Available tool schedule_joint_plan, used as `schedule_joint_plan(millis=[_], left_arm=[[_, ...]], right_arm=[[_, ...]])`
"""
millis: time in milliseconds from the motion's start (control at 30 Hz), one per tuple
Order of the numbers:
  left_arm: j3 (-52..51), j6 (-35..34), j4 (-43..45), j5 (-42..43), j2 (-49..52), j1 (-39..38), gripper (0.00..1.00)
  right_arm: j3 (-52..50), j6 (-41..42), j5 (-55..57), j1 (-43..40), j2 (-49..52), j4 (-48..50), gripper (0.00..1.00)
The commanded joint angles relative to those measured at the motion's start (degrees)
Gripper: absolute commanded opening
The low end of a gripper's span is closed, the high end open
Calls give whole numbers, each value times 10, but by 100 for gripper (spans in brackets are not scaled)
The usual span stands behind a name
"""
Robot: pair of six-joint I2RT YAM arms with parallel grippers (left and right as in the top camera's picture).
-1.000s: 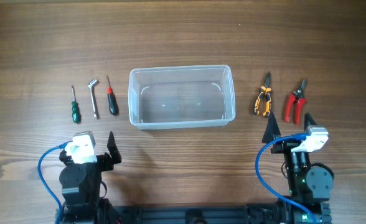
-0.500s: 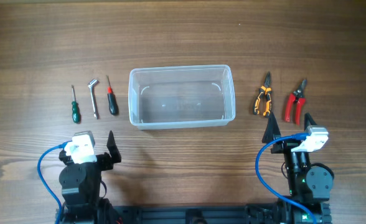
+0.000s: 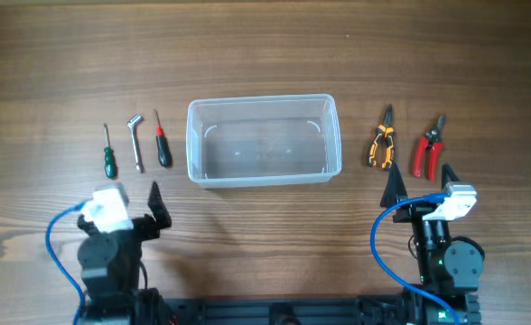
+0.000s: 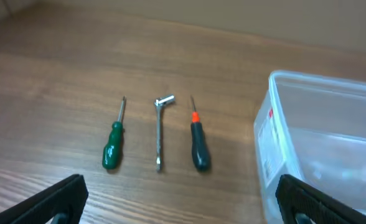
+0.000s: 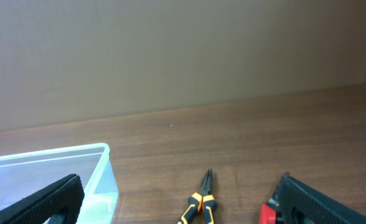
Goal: Pack container
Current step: 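Move the left gripper over the silver socket wrench and grasp it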
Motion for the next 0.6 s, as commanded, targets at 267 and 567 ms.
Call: schedule_joint_plan(millis=[267, 567], left_arm=[[542, -21, -92, 144, 773, -2, 100], [567, 25, -120, -4, 808, -2, 95]], right_arm=[[-1, -8, -5, -3, -5, 2, 100], [-1, -8, -5, -3, -5, 2, 100]])
